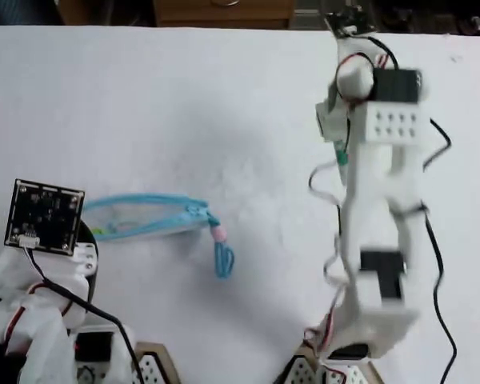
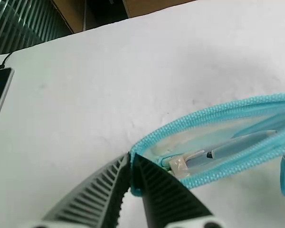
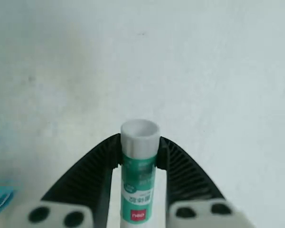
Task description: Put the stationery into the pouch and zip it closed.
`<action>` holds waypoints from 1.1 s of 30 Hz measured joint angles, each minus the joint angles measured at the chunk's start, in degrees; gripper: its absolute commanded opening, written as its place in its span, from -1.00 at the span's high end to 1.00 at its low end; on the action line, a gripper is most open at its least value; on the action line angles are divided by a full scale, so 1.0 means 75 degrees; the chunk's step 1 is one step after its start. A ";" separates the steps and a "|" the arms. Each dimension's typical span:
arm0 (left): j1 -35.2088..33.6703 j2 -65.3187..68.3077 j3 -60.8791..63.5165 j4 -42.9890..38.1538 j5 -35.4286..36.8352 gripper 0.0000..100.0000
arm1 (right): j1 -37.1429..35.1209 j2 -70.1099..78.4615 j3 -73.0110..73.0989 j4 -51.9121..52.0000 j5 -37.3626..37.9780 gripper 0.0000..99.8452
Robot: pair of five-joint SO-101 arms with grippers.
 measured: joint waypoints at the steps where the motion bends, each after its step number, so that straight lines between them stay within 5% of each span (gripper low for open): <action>1: 0.0000 0.0000 0.0000 0.0000 0.0000 0.96 | -0.0164 -0.0621 0.0469 0.0000 0.0000 0.97; 10: 0.0000 0.0000 0.0000 0.0000 0.0000 0.96 | -0.2227 -0.6025 0.4888 -0.1137 -0.1078 0.97; 19: 0.0000 0.0000 0.0000 0.0000 0.0000 0.96 | -0.4419 -1.0139 0.8838 -0.5439 -0.3352 0.97; 25: 0.0000 0.0000 0.0000 0.0000 0.0000 0.96 | -0.5333 -1.0421 0.8580 -0.7725 -0.3645 0.97; 33: 0.0000 0.0000 0.0000 0.0000 0.0000 0.96 | -0.6447 -0.8240 0.7584 -0.8639 -0.3669 0.97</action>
